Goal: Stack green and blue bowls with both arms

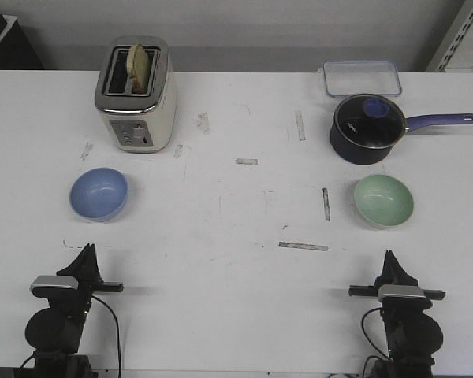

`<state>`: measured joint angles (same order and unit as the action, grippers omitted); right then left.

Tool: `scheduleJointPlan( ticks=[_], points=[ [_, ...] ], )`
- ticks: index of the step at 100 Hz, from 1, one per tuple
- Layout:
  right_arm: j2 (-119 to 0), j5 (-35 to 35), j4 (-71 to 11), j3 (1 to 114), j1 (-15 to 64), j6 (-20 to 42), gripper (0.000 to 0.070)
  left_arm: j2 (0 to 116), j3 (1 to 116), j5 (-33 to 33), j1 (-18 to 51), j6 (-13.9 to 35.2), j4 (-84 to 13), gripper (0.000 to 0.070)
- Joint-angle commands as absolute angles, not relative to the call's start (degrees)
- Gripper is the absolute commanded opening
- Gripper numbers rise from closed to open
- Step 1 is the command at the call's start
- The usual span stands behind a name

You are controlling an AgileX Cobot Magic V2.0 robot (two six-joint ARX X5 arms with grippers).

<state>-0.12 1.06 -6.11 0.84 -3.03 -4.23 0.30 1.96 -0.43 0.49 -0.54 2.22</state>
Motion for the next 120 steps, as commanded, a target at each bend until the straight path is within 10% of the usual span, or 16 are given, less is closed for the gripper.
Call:
scheduleJointPlan(
  ticks=[1,120],
  points=[
    [-0.08,1.06,-5.34,0.73,-3.03,-4.36,0.0001,0.19,0.78,-0.4,0.43,-0.43,2.92,0.0001],
    [-0.08,1.21,5.65,0.78,-3.03,-3.07,0.0001,0.19,0.78,-0.4,0.43,-0.45,2.83,0.0001]
  ],
)
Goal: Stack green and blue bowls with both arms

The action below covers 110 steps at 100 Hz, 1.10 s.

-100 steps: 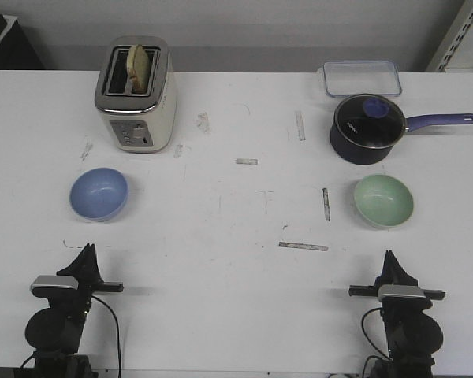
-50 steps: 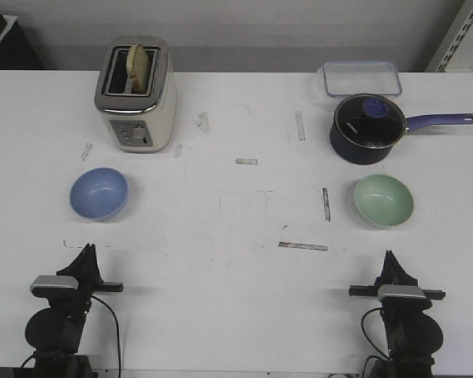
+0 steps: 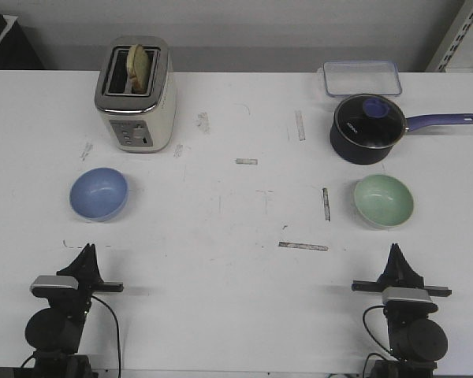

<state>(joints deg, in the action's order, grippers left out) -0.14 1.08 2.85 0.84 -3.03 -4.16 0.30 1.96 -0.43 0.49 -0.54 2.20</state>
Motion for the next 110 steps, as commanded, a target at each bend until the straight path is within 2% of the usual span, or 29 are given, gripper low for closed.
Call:
scheduleJointPlan(
  ticks=[1,9,15,35,41,48,65,70,91,110],
  points=[
    [-0.08,1.28,6.24,0.78,-3.03,-2.92,0.0,0.19,0.78,-0.4,0.43,-0.45,2.83,0.0001],
    [-0.08,1.5,10.48,1.8,-3.03,-1.67,0.0,0.19,0.78,-0.4,0.43,-0.45,2.83,0.0001],
    [-0.08,2.02,10.59,4.49,-3.03,-1.52,0.0,0.19,0.78,-0.4,0.43,-0.45,2.83,0.0001],
    [-5.74,7.01,1.58,20.99,-3.03,-1.52,0.0002,0.19,0.78,-0.4,0.43,-0.45,2.83,0.0001],
    [-9.72,7.49,-1.65,26.7,-3.03,-1.54,0.0025,0.19,0.78,-0.4,0.43,-0.45,2.83,0.0001],
    [-15.2,7.51,-5.43,33.04,-3.03,-1.54,0.0126,0.19,0.78,-0.4,0.43,-0.45,2.83,0.0001],
    [-30.09,5.76,-16.34,46.89,-3.05,-0.51,0.0462,0.19,0.78,-0.4,0.43,-0.45,2.83,0.0001],
    [-34.59,5.19,-20.18,50.72,-3.05,0.89,0.0517,0.19,0.78,-0.4,0.43,-0.45,2.83,0.0001],
    [-52.36,2.0,-34.83,63.11,-5.43,1.28,0.0524,0.19,0.78,-0.4,0.43,-0.43,2.85,0.0001],
    [-64.58,-4.6,-38.68,66.0,-12.25,-2.07,0.0524,0.19,0.78,-0.4,0.43,-0.43,2.83,0.0001]
  ],
)
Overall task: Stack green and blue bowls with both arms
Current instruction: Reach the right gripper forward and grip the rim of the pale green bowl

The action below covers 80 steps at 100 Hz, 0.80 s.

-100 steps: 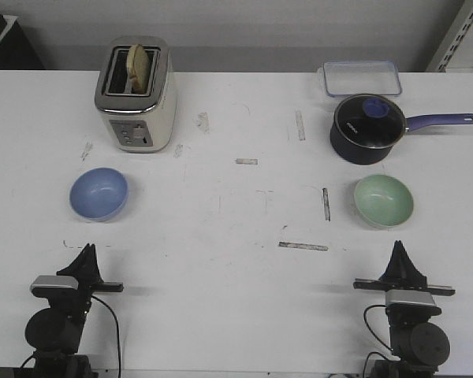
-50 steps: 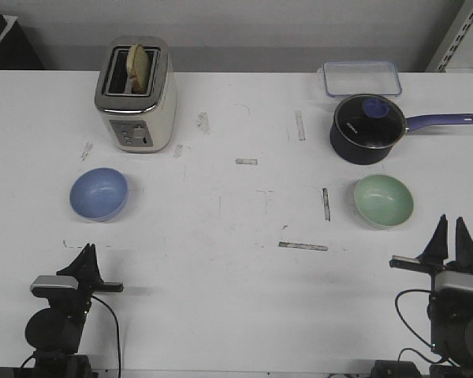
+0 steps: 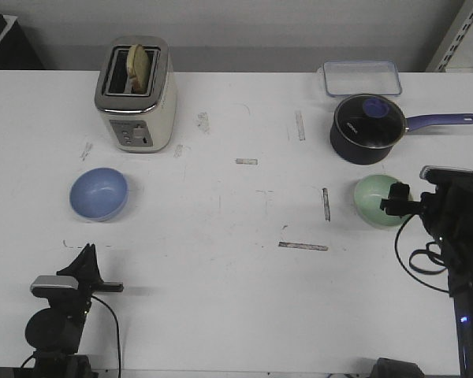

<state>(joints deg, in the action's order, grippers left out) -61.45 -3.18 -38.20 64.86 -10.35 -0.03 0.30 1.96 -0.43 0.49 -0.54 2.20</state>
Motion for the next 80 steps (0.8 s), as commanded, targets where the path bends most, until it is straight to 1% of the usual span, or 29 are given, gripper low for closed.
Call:
scheduleJointPlan(
  ticks=[1,14,25,41,46,50,61,65,76,80],
  points=[
    [-64.79,-4.67,-38.74,66.0,-12.43,-2.17,0.0524,0.19,0.78,-0.4,0.43,-0.43,2.83,0.0001],
    [-71.64,-4.71,-40.75,65.98,-16.08,-5.63,0.0524,0.19,0.78,-0.4,0.43,-0.43,2.83,0.0001],
    [-76.71,-4.75,-40.56,65.98,-17.89,-7.6,0.0524,0.19,0.78,-0.4,0.43,-0.43,2.83,0.0001],
    [-83.53,-4.75,-37.89,65.98,-18.39,-7.79,0.0521,0.19,0.78,-0.4,0.43,-0.43,2.83,0.0001],
    [-85.38,-5.19,-36.93,65.98,-18.39,-7.77,0.0503,0.19,0.78,-0.4,0.43,-0.45,2.83,0.0001],
    [-86.61,-6.07,-36.25,65.98,-18.39,-7.77,0.0453,0.19,0.78,-0.4,0.43,-0.45,2.85,0.0001],
    [-88.9,-7.62,-34.98,65.98,-18.35,-7.77,0.0239,0.19,0.78,-0.4,0.43,-0.45,2.85,0.0001],
    [-89.3,-7.64,-34.68,65.98,-18.33,-7.75,0.0172,0.19,0.78,-0.4,0.43,-0.45,2.85,0.0001],
    [-89.34,-7.55,-33.76,65.98,-18.33,-7.75,0.0012,0.19,0.78,-0.4,0.43,-0.45,2.85,0.0001],
    [-89.32,-7.55,-33.47,65.98,-18.33,-7.75,0.0001,0.19,0.78,-0.4,0.43,-0.43,2.85,0.0001]
  ],
)
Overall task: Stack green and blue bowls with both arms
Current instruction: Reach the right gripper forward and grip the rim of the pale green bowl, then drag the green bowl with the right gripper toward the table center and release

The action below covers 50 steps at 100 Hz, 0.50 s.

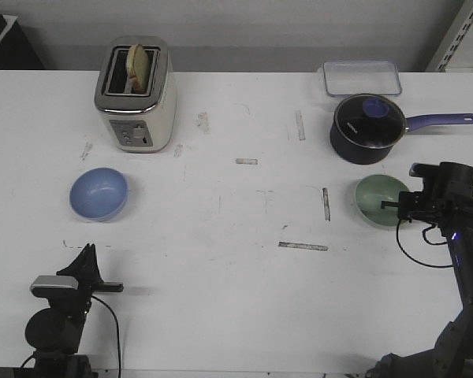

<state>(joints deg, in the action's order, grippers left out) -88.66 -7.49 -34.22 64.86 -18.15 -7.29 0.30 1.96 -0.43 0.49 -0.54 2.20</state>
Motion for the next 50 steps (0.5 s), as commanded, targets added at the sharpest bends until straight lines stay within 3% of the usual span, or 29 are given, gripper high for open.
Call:
scheduleJointPlan(
  ticks=[1,30,50],
  points=[
    [-89.32,-7.55,-33.45,65.98,-18.33,-7.75,0.0001,0.19,0.78,-0.4,0.43,-0.43,2.85,0.0001],
    [-87.2,-8.32,-33.39,66.46,-18.15,-7.35,0.0002,0.19,0.78,-0.4,0.43,-0.45,2.85,0.0001],
    [-81.28,-13.1,-34.3,69.32,-15.14,-5.48,0.0002,0.19,0.78,-0.4,0.43,-0.45,2.87,0.0001]
  ],
)
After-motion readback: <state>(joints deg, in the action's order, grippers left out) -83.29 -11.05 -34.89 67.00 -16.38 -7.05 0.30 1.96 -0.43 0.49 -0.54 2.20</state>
